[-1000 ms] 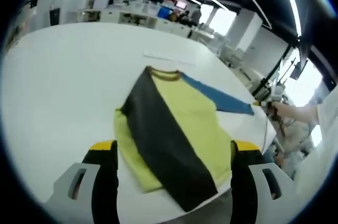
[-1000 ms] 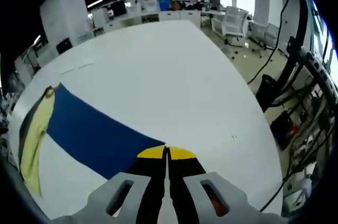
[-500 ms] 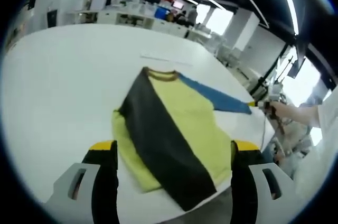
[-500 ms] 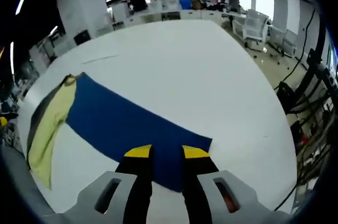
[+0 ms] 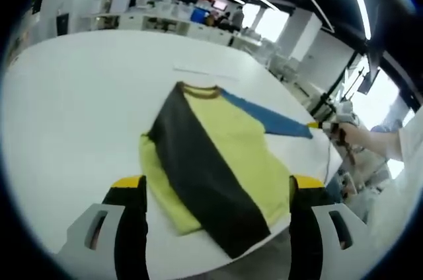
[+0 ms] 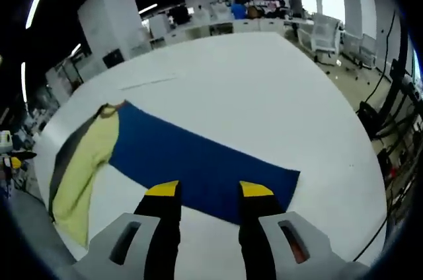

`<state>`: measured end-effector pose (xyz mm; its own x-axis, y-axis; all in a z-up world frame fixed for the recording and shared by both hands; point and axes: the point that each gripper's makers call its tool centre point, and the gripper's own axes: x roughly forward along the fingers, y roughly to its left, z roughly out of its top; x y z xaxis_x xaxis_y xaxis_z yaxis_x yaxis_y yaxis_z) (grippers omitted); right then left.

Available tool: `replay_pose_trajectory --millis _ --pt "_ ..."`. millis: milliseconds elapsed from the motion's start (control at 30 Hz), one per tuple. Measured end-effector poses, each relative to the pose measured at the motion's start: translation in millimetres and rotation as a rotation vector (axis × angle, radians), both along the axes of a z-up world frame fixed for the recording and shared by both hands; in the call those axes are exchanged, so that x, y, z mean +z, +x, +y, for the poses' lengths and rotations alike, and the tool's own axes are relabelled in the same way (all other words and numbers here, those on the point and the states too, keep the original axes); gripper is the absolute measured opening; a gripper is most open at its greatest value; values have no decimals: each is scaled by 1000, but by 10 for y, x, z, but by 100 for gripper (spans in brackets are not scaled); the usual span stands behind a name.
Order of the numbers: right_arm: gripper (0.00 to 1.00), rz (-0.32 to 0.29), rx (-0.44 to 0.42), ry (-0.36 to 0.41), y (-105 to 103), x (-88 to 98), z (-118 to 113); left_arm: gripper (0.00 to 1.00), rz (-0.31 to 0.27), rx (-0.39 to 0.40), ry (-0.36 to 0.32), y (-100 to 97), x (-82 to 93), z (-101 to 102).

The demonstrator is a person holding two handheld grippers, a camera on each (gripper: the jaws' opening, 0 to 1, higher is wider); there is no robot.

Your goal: Fold the garment on the visible template until the final outline fits inside the template.

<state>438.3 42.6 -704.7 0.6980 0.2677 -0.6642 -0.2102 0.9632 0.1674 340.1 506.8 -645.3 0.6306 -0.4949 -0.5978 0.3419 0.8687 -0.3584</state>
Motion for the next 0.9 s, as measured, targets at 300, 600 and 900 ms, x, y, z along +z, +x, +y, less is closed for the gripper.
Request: replay_pose_trajectory --millis 300,600,900 --pt "41 -17 54 31 -128 125 333 85 -10 -14 -2 -50 23 9" --pt "46 -46 76 50 -234 269 517 85 -15 -14 -4 -123 46 62" --pt "54 -132 81 114 -345 522 773 85 -25 0 -7 -174 87 120"
